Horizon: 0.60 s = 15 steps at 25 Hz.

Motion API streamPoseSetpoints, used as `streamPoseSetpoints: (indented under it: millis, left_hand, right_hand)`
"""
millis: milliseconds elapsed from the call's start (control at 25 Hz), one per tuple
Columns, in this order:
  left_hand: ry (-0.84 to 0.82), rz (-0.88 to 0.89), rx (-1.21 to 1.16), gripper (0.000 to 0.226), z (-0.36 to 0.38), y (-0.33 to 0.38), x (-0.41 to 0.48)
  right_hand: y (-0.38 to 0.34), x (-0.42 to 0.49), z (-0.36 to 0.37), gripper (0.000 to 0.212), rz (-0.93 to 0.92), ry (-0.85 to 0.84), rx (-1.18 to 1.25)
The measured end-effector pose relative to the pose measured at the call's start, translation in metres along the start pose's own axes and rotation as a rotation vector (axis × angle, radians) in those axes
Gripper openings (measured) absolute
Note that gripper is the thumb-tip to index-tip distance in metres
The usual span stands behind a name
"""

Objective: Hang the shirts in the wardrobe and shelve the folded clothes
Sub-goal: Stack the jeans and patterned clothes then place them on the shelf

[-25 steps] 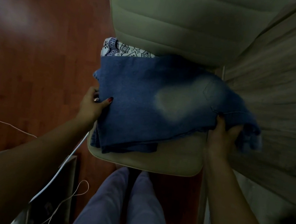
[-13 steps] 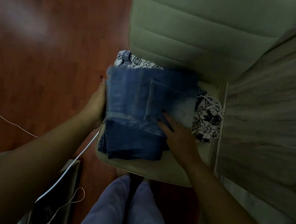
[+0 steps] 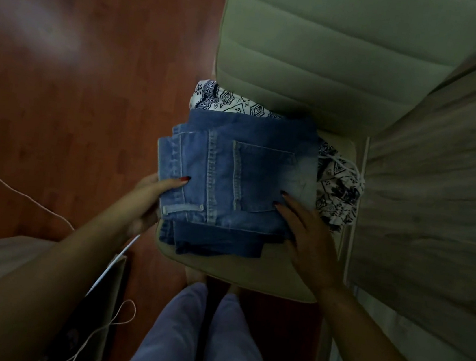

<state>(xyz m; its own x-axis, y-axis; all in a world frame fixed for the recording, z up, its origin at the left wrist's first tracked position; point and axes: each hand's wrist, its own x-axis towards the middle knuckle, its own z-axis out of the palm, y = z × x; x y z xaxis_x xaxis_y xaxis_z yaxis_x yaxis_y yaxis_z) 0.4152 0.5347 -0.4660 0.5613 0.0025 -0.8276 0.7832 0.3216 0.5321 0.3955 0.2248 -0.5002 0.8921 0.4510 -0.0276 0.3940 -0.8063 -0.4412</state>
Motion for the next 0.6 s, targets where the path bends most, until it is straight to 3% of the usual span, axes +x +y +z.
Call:
streamPoseSetpoints:
  millis: [120,200,240,360,400,480,520,600]
  left_hand:
    - [0.024,-0.035,-0.007,0.052,0.000,-0.007,-0.007]
    - [0.011,0.010,-0.040,0.038,0.005,0.005,-0.011]
    - [-0.007,0.045,-0.041,0.024,0.006,0.014,-0.015]
    - [0.049,0.093,-0.057,0.045,-0.013,0.042,-0.026]
    - [0.094,0.120,-0.059,0.042,-0.033,0.053,-0.028]
    - [0.188,0.146,0.030,0.026,-0.067,0.069,-0.030]
    - [0.222,0.120,0.098,0.038,-0.078,0.073,-0.031]
    - [0.222,0.119,0.165,0.028,-0.078,0.075,-0.039]
  right_hand:
    - [0.007,-0.011,0.016,0.082,0.320,-0.110,-0.047]
    - [0.007,-0.010,0.019,0.089,0.461,-0.116,0.013]
    - [0.004,-0.009,0.018,0.086,0.449,-0.096,0.040]
    - [-0.023,0.000,0.009,0.069,0.318,-0.011,0.095]
    - [-0.038,0.005,0.008,0.067,0.279,0.002,0.120]
    - [-0.069,0.015,0.013,0.069,0.245,-0.054,0.135]
    - [-0.079,0.018,0.021,0.070,0.246,-0.109,0.101]
    - [-0.087,0.022,0.037,0.073,0.269,-0.208,0.022]
